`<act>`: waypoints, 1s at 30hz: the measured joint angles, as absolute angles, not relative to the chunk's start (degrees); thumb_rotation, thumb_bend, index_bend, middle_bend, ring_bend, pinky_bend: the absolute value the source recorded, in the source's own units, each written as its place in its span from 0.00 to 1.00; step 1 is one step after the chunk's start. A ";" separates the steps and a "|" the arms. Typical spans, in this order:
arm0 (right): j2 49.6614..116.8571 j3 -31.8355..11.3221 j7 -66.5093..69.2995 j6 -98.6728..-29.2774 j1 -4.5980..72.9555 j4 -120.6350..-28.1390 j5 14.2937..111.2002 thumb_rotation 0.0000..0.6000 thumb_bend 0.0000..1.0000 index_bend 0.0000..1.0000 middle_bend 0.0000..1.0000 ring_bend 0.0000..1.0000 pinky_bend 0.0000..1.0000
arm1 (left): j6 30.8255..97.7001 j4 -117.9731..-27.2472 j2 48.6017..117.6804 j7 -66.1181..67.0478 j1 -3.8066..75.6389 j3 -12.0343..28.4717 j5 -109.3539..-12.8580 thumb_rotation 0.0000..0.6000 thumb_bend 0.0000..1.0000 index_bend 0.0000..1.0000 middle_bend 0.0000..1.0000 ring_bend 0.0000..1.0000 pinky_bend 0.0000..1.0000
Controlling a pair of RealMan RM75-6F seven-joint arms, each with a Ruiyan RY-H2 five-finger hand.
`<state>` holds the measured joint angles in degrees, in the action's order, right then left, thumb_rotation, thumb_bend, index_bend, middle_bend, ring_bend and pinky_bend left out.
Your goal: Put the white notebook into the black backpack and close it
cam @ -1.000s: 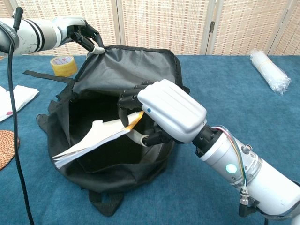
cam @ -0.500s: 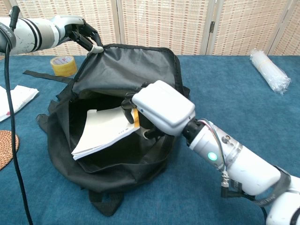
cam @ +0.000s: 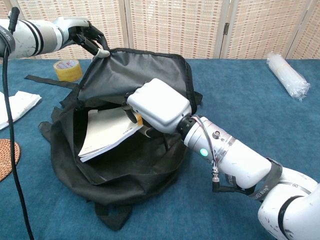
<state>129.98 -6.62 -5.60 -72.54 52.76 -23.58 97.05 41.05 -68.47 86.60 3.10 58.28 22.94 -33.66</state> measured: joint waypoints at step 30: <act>113.34 -3.24 -24.17 -75.89 43.09 -51.21 94.66 1.00 0.19 0.00 0.04 0.09 0.01 | 41.17 -70.17 85.19 2.83 57.02 22.58 -33.30 1.00 0.60 0.65 0.35 0.23 0.02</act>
